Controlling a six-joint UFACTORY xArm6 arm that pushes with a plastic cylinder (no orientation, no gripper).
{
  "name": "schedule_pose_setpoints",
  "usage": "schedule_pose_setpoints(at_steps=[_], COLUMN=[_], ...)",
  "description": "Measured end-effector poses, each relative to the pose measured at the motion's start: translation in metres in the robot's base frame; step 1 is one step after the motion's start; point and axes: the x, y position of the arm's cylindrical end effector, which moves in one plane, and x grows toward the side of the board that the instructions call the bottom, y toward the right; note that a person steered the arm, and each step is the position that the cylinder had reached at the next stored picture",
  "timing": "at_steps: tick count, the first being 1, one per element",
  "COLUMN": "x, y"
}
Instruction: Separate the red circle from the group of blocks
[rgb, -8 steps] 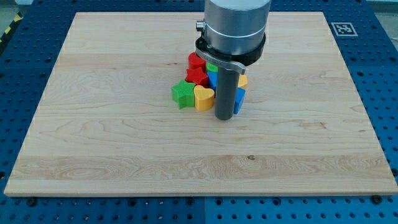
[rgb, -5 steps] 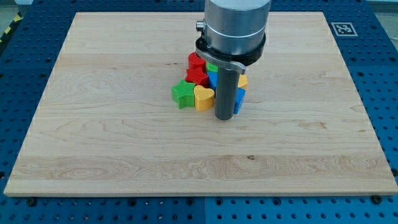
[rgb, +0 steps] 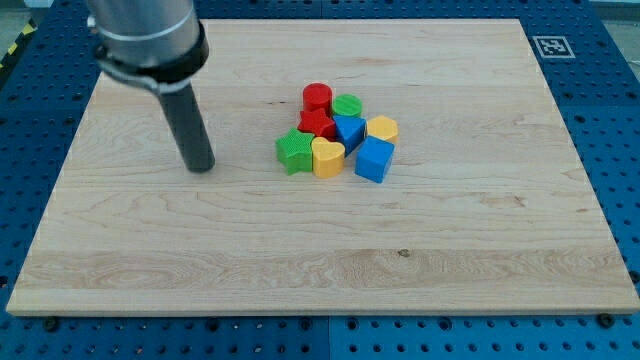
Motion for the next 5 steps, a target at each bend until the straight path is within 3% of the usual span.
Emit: schedule_pose_setpoints(at_steps=[1,4,5], x=[-0.006,-0.091,-0.082], y=[0.020,0.141,0.157])
